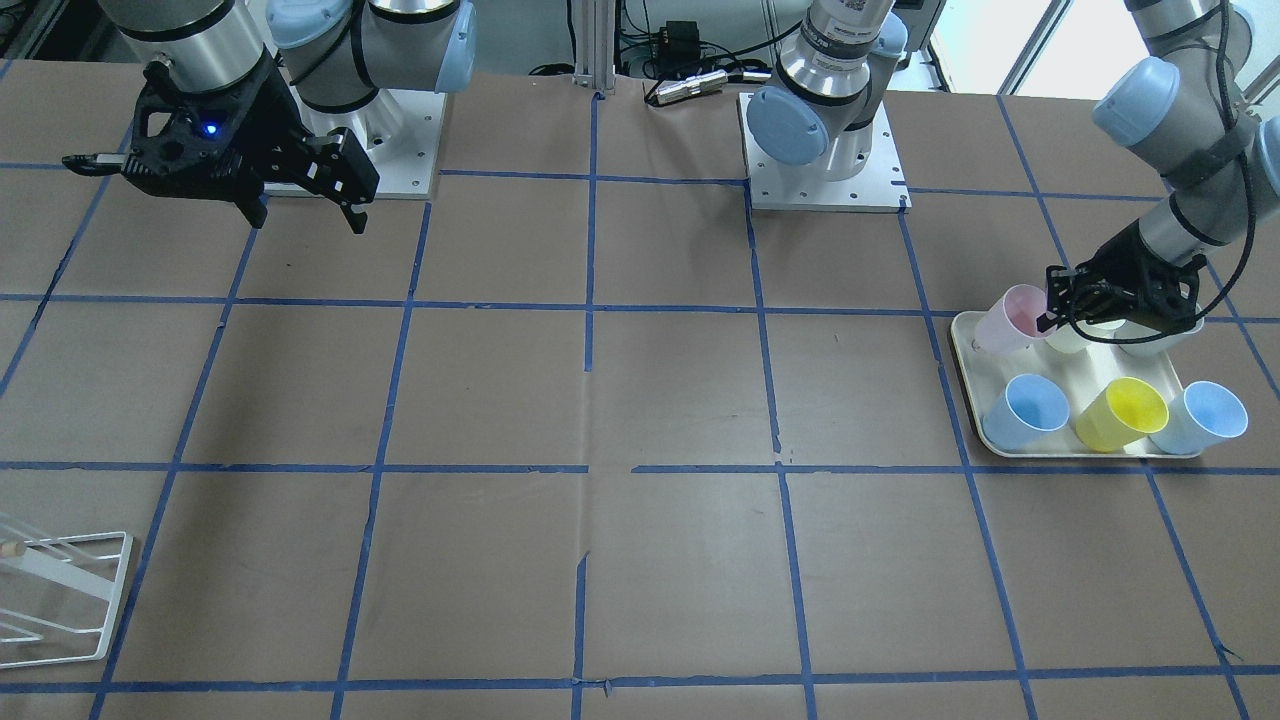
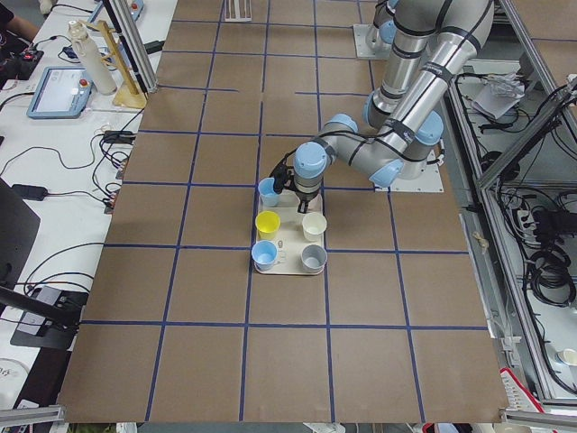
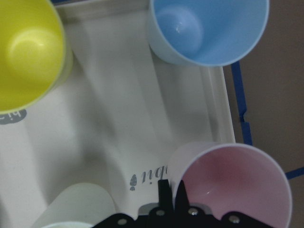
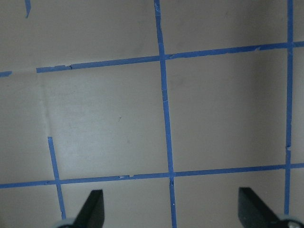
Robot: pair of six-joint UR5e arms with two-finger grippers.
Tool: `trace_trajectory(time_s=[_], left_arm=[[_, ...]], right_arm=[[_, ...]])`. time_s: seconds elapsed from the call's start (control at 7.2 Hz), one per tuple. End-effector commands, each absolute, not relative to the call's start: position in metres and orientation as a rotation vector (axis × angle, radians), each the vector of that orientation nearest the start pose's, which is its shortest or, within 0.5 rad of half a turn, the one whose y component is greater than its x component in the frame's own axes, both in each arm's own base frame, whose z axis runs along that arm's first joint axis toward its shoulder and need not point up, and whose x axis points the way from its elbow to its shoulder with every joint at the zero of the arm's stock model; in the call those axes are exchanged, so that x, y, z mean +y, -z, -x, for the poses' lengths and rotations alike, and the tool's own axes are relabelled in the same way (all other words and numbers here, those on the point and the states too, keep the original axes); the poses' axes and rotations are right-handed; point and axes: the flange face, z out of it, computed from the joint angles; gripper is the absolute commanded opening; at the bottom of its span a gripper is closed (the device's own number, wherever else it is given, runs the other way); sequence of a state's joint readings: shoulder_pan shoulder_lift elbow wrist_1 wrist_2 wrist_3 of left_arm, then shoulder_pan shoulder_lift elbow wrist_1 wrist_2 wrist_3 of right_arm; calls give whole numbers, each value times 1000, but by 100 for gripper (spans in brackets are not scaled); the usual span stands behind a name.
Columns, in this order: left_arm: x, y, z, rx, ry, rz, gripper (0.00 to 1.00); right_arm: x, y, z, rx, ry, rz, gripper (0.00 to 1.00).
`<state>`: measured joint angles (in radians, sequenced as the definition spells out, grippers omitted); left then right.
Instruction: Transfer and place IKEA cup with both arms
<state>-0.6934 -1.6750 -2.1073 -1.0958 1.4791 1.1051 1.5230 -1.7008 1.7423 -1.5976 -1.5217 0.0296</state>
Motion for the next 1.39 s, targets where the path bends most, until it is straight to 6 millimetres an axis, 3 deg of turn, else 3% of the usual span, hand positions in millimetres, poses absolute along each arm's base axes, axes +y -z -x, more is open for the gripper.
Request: trace_trajectory(time_s=[0.0, 0.56, 0.69, 0.83, 0.97, 1.11, 1.25], left_arm=[[-391, -231, -248, 3323, -38, -347, 0], [-391, -231, -247, 3334, -47, -324, 0], [-391, -231, -247, 3334, -47, -324, 17], [-391, -230, -246, 3337, -54, -321, 70], [-391, -230, -246, 3339, -59, -306, 91], [-392, -234, -247, 3346, -69, -260, 92], [-395, -254, -240, 3332, -56, -214, 94]], right_arm=[[-440, -469, -117, 3097, -16, -100, 100], [-438, -471, -118, 3098, -5, -159, 100], [-437, -472, -116, 3114, -3, -158, 100], [-437, -472, -113, 3156, -2, -160, 100], [-437, -471, -114, 3144, -7, -157, 100], [-440, -473, -113, 3157, 0, -134, 100], [-441, -476, -114, 3142, 10, -133, 100]])
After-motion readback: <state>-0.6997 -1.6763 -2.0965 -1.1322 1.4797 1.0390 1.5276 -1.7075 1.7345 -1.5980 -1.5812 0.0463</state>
